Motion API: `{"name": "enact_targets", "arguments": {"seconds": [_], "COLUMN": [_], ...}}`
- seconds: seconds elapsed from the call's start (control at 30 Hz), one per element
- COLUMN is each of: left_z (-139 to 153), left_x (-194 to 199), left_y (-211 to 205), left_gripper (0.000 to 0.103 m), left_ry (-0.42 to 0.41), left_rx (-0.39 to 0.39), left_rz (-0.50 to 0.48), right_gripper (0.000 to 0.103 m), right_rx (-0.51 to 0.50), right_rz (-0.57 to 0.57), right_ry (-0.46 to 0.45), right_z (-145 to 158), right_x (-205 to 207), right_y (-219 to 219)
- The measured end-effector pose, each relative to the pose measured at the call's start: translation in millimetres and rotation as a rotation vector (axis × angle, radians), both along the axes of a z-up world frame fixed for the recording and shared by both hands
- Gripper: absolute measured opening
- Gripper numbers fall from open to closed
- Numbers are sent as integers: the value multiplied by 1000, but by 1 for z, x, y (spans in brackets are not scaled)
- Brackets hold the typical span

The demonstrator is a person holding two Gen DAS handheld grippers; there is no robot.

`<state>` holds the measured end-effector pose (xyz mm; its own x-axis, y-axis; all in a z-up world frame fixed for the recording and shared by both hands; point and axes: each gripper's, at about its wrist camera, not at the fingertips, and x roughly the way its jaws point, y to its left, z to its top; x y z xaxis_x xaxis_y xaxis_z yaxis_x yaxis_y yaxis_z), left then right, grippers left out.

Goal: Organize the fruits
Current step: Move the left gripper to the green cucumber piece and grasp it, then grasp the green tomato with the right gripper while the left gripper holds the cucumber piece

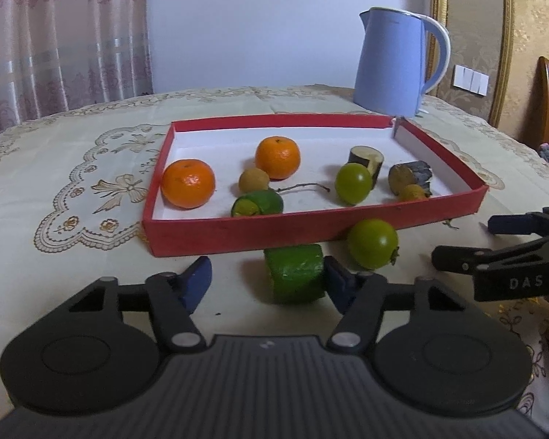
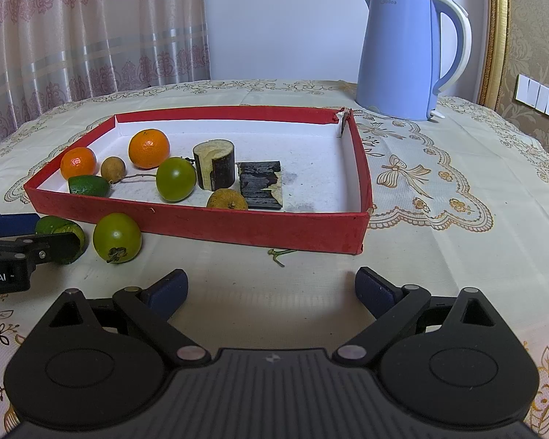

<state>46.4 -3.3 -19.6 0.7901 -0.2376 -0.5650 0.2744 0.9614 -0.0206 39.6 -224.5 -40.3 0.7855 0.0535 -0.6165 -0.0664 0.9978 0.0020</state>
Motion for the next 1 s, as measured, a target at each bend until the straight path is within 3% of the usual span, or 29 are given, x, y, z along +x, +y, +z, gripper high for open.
{"name": "enact_targets", "arguments": {"seconds": [0.13,0.37,0.7,0.9,1.0], "left_z": [-1,0,1,4,4], "left_x": [0,1,-4,-4,-2], "left_y": [-2,-7,-2,20,28], "left_gripper": [45,30,28,28,28], "left_ry": [7,8,-24,-25,-19], "left_rx": [-19,-21,11,-3,-18], "left_rz": [-25,-55,-19,39,61], "right_gripper": [99,99,99,99,99], "right_rx": [0,0,1,-1,36], "right_rz": [0,0,0,12,61], "right_ry": [0,0,0,-73,-56], "right_z": [0,0,0,5,5], "right_x": [0,0,-1,-13,-19], "right_y": [0,0,0,2,16]}}
